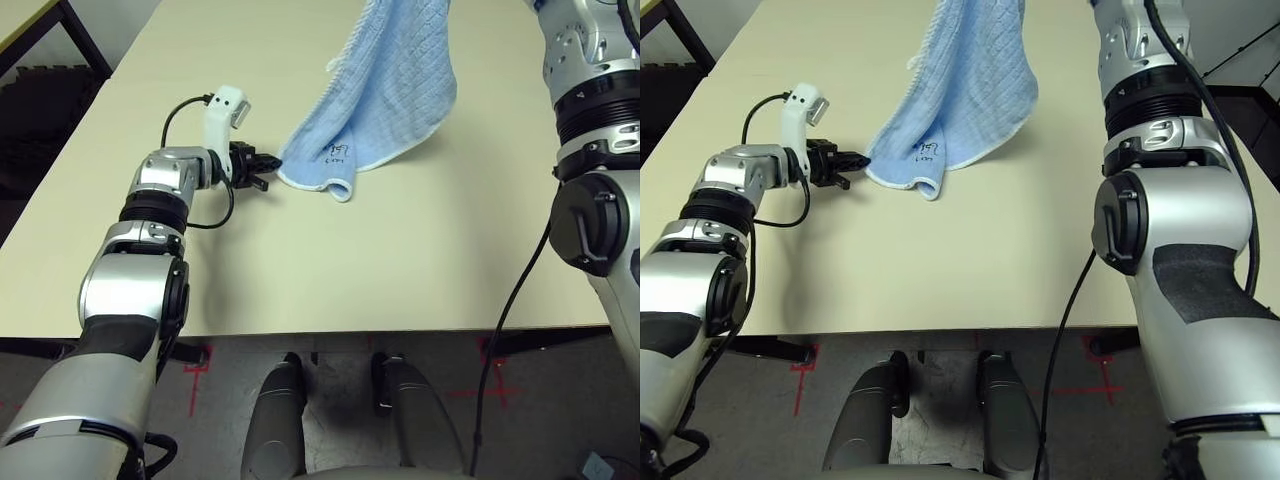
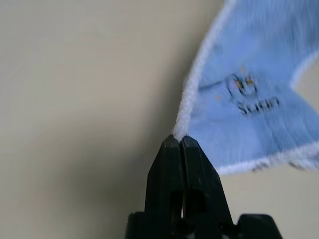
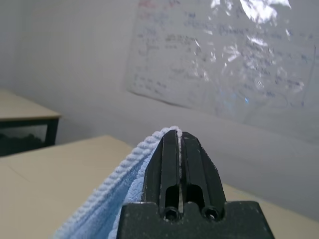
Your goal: Fold the towel and set it aside.
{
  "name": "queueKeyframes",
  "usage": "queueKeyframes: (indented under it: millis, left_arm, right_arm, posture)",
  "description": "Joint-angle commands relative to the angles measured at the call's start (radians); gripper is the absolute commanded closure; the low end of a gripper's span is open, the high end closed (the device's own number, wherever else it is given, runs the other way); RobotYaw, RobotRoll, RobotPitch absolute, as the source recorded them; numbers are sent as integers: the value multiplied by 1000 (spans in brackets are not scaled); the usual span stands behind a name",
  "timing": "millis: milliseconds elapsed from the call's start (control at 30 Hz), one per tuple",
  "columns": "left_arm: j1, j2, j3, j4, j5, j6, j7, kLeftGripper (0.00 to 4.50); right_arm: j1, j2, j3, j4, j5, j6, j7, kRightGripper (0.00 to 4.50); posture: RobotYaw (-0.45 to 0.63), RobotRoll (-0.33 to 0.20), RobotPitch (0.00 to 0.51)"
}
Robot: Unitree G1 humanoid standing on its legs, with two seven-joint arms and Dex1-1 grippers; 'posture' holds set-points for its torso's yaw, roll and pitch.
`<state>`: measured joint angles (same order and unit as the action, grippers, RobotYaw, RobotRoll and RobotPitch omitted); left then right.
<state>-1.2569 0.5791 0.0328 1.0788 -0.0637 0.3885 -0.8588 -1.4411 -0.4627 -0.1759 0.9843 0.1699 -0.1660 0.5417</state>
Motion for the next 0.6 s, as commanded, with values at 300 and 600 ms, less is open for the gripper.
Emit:
queueKeyframes:
  millis: [300, 600]
  left_arm:
    - [-80, 175, -66, -104, 18, 86, -250, 4461]
    - [-65, 222, -128, -119, 44, 135, -414, 4461]
  right_arm:
    - [376, -224, -24, -296, 207, 647, 396, 4500]
    - [351, -350, 166, -249, 99, 770, 644, 4500]
  posture:
    - [-21, 0, 222]
    - [-21, 0, 238]
